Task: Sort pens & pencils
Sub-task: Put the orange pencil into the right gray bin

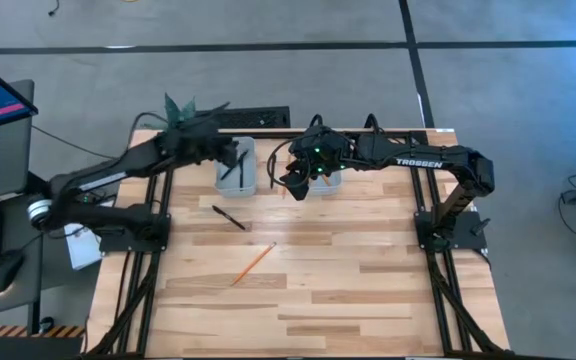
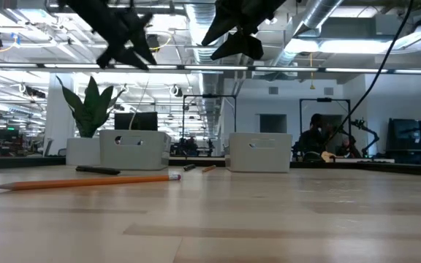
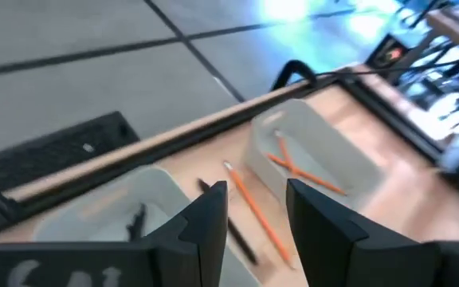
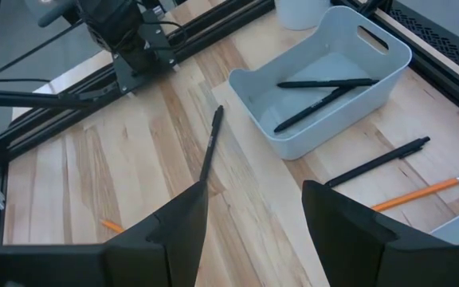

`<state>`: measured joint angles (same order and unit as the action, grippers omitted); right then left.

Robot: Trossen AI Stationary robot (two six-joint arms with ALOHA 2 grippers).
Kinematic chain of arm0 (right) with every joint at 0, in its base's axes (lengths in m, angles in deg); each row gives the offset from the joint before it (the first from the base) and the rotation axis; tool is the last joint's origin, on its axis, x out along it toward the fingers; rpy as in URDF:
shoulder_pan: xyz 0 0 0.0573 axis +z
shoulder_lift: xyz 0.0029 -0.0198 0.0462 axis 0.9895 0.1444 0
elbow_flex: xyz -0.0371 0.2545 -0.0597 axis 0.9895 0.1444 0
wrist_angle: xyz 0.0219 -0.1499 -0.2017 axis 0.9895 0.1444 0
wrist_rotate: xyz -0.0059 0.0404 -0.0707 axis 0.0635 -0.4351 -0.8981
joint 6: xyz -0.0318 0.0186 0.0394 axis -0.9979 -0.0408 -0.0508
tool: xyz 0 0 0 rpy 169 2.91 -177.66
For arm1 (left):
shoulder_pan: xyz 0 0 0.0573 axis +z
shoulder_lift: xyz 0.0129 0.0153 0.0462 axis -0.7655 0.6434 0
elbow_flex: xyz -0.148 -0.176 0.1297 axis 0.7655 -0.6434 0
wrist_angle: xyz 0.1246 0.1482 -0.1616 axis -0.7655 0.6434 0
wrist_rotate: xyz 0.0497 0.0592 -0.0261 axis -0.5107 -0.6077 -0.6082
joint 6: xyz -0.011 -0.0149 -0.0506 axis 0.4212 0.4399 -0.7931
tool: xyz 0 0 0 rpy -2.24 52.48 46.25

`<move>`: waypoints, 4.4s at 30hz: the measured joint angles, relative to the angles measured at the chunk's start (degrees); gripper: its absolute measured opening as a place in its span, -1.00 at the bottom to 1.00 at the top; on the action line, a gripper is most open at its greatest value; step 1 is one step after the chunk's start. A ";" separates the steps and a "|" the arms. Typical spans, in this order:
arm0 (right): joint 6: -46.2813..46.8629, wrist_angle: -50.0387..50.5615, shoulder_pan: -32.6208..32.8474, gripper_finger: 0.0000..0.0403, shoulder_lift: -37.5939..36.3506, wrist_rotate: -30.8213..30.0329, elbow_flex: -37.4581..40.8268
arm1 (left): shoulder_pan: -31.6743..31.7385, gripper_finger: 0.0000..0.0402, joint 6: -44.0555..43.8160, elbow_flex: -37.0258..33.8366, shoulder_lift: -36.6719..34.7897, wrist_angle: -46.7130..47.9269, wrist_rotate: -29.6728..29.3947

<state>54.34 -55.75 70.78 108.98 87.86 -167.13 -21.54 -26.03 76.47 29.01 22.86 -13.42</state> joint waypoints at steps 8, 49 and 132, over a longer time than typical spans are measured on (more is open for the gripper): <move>-0.01 -0.02 -0.07 0.13 0.00 0.00 0.00 | -7.11 -0.40 -8.19 0.00 -5.76 9.06 3.68; 12.61 15.74 12.37 0.13 -0.02 -3.53 0.00 | -33.42 -0.12 -15.71 0.00 12.97 12.81 8.82; 4.92 19.25 14.60 0.13 0.00 -4.57 0.00 | -43.78 0.08 -33.70 12.37 49.88 21.08 11.35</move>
<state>59.26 -36.50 85.38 108.98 83.29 -167.13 -65.32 -59.73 88.84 78.89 43.94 -2.07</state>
